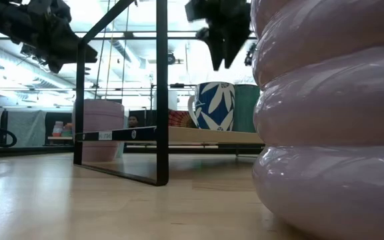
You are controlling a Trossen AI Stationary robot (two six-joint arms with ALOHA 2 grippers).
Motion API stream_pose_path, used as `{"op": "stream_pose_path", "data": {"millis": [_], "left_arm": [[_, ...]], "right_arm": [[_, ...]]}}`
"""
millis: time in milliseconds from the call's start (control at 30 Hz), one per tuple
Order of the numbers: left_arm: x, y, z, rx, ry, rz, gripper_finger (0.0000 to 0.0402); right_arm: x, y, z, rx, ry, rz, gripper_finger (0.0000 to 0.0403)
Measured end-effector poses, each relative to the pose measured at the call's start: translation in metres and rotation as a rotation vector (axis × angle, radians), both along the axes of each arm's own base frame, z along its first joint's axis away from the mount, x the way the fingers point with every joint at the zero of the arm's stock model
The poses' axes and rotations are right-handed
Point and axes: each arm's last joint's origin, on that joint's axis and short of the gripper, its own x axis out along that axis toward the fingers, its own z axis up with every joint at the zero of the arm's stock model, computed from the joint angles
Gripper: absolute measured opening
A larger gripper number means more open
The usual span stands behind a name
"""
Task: Place coffee mugs
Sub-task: Put the light blue cup on the shelf
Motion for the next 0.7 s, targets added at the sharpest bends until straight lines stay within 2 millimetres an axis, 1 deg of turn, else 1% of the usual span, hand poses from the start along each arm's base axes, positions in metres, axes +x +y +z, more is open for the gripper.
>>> {"op": "stream_pose_path", "data": {"millis": [200, 400, 467, 567, 700], "left_arm": [[0.003, 0.005, -0.007, -0.061, 0.055, 0.06, 0.0112], [0.011, 0.012, 0.002, -0.098, 0.125, 0.085, 0.0112], [0.014, 0.015, 0.005, -0.113, 0.164, 0.098, 0.0112], [0.018, 0.02, 0.006, -0.151, 0.252, 0.104, 0.0112], [0.021, 0.025, 0.012, -0.195, 0.316, 0.107, 0.0112]], "right_arm": [[0.014, 0.009, 0.015, 0.013, -0.194, -0.024, 0.0206], [0.015, 0.012, 0.032, -0.155, -0.284, -0.113, 0.0204], [0.014, 0.011, 0.035, -0.166, -0.293, -0.129, 0.0202], [0.01, 0.007, 0.034, -0.159, -0.26, -0.145, 0.0199], [0.008, -0.005, 0.03, -0.051, -0.242, -0.217, 0.0193]]}}
